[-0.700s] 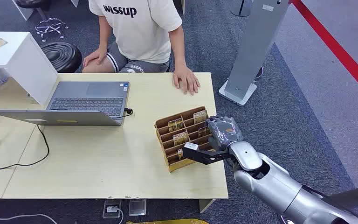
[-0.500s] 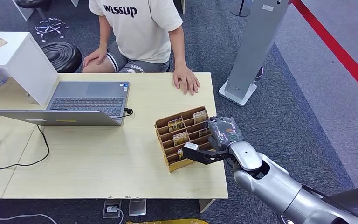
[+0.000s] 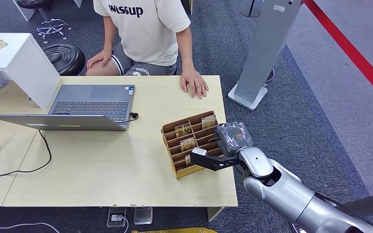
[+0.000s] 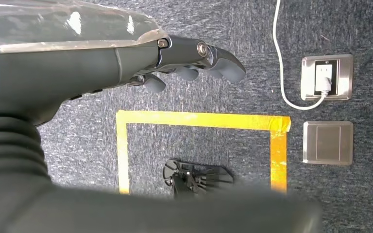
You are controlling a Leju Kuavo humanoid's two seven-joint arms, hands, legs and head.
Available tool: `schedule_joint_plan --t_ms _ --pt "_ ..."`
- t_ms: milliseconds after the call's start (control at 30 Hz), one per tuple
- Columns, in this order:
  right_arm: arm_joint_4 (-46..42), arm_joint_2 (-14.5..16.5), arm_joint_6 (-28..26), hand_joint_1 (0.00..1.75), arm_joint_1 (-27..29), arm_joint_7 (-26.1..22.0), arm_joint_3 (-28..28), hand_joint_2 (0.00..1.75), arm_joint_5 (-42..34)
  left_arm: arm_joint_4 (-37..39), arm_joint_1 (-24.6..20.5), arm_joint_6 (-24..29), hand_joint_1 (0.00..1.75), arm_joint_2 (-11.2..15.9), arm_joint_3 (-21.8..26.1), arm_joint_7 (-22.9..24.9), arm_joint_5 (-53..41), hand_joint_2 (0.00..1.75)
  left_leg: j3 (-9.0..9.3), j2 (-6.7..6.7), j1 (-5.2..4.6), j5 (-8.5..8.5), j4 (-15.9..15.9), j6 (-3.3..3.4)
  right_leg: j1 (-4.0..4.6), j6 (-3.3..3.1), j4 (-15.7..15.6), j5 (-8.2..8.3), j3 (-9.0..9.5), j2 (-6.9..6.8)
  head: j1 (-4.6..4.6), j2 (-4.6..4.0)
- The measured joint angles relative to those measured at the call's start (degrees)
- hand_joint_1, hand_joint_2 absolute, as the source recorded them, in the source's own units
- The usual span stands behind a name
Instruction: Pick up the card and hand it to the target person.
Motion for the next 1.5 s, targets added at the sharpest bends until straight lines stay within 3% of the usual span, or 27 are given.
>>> schedule_joint_plan --t_ms 667,1000,1167,1300,1500 --pt "-2.4 -0.9 -0.3 1.64 -1.3 1.1 -0.7 1.75 -1.7 0.0 0.0 0.2 0.0 0.2 0.0 -0.1 0.5 1.75 0.01 0.0 0.0 0.01 0.0 0.0 0.0 0.0 0.0 0.0 0.0 0.01 0.0 -0.01" --pt "-13.9 -5.0 8.0 1.64 -7.3 4.3 -3.8 1.75 -7.5 0.0 0.1 0.1 0.0 0.7 0.0 0.2 1.2 1.75 0.02 0.01 -0.01 0.02 0.0 0.01 -0.01 0.01 0.0 0.01 -0.01 0.01 0.02 -0.01" --pt "-19.8 -6.5 9.5 1.64 -9.3 4.8 -4.9 1.75 -8.2 0.0 0.1 0.0 0.0 0.7 0.0 0.3 1.3 1.75 0.02 0.0 0.0 0.01 0.0 0.01 0.0 0.01 0.0 0.01 -0.01 0.01 -0.01 -0.01" --pt "-22.3 -6.7 7.4 1.64 -9.1 2.8 -5.0 1.75 -5.6 0.0 0.1 -0.2 0.0 0.7 0.0 0.4 1.2 1.75 0.01 0.0 0.0 0.01 0.0 0.01 0.0 0.01 0.0 0.01 0.0 0.01 -0.01 -0.01" --pt "-21.5 -5.5 -5.6 1.64 -6.5 -4.1 -4.9 1.75 1.3 0.0 0.0 -0.5 0.0 0.4 0.0 0.3 0.6 1.75 -0.01 -0.01 0.0 0.01 0.0 0.01 0.0 0.01 0.0 0.01 0.01 0.0 0.01 -0.01"
